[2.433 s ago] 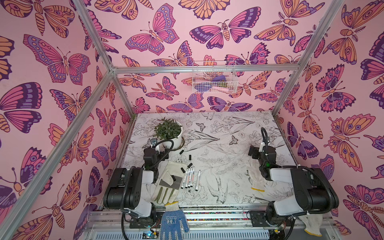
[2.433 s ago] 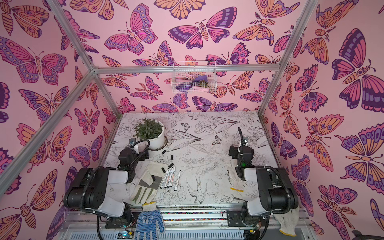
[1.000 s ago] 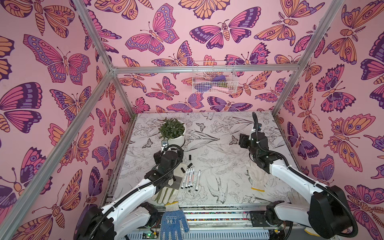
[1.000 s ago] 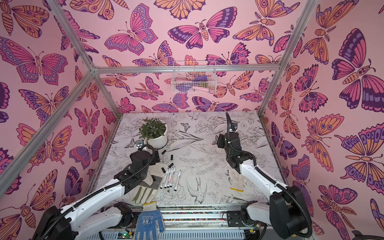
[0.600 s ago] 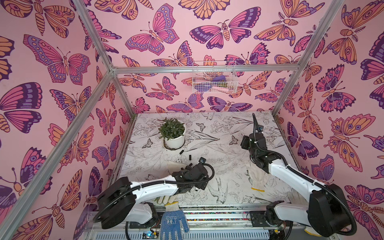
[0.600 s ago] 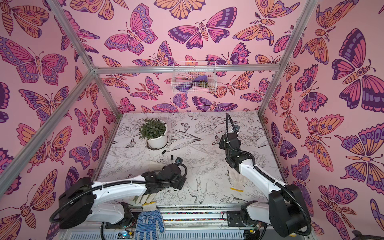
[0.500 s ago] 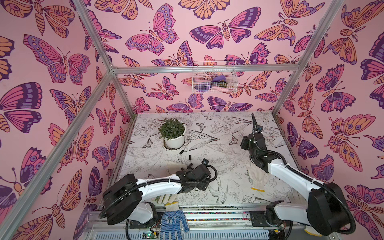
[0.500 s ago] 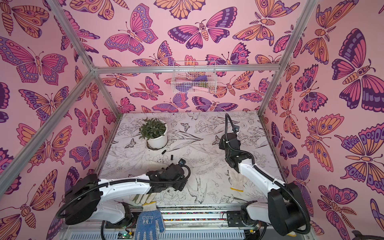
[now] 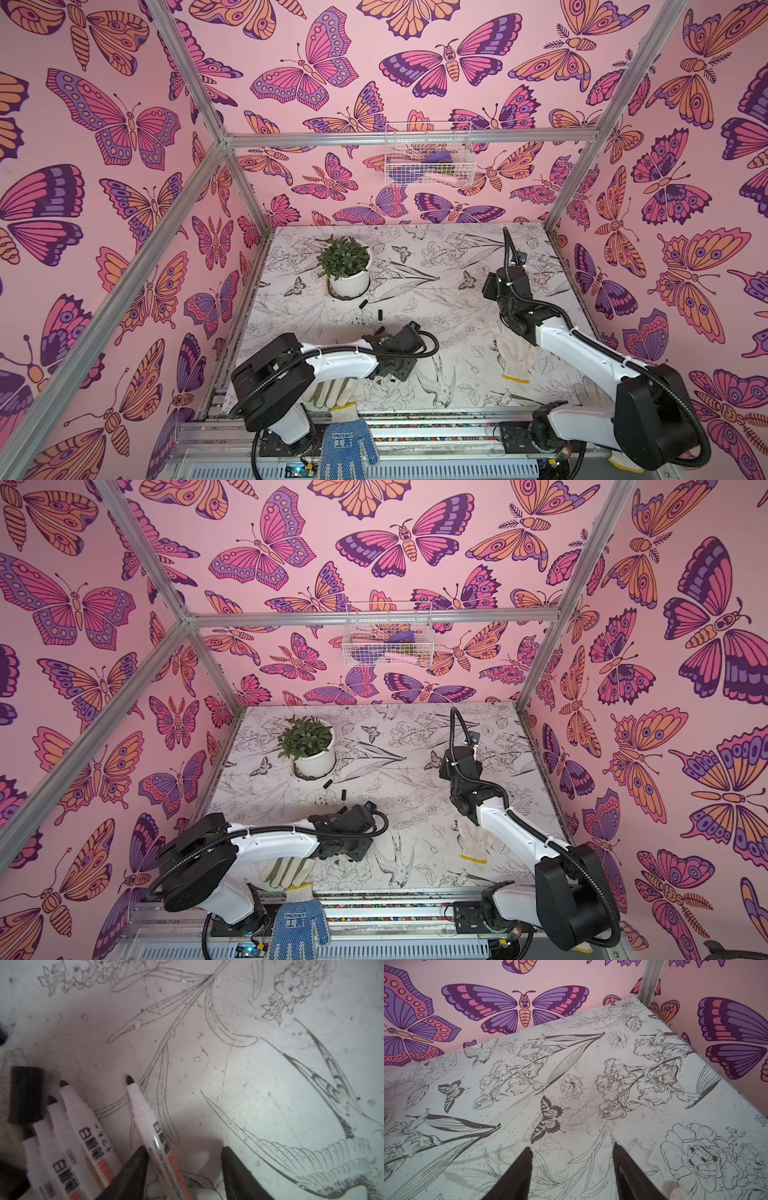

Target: Insert the pens into the pen caps

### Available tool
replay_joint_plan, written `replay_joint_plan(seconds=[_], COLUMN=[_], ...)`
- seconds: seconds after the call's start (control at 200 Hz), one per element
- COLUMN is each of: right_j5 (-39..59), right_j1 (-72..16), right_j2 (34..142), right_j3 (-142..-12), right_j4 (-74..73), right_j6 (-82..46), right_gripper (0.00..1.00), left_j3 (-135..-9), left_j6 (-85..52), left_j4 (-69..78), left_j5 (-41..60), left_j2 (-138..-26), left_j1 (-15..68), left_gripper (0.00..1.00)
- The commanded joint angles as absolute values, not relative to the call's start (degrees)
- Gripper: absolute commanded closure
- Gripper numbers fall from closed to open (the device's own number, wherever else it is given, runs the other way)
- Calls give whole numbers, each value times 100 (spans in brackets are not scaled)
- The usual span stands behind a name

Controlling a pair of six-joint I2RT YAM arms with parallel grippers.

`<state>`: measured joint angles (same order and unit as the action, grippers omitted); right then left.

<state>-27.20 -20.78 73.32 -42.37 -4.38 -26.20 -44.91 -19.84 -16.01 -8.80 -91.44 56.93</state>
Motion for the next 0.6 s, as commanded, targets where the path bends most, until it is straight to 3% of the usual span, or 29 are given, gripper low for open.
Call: replay_joint_plan(seconds=[0.0, 0.275, 0.461, 0.596], right_j5=[-2947, -3071, -2659, -1382], right_j1=[-2118, -2113, -2112, -2111], right_j2=[7134, 7103, 7130, 7214], right_j3=[-4395, -4418, -4461, -4456], right_j4=[-279, -242, -96, -168], right_j6=[-2783, -2799, -2697, -2448], right_gripper=[37, 35, 35, 34], left_j3=[-4661, -4977, -5130, -5476], left_j6=[-2013, -1986, -1881, -1701], left_j4=[-2172, -2497, -2065, -1707], left_j5=[-714, -868, -427, -158], left_j2=[-9548, -9844, -9429, -8949], left_j1=[5626, 5611, 5242, 4878], left_gripper=[54, 100, 100, 100])
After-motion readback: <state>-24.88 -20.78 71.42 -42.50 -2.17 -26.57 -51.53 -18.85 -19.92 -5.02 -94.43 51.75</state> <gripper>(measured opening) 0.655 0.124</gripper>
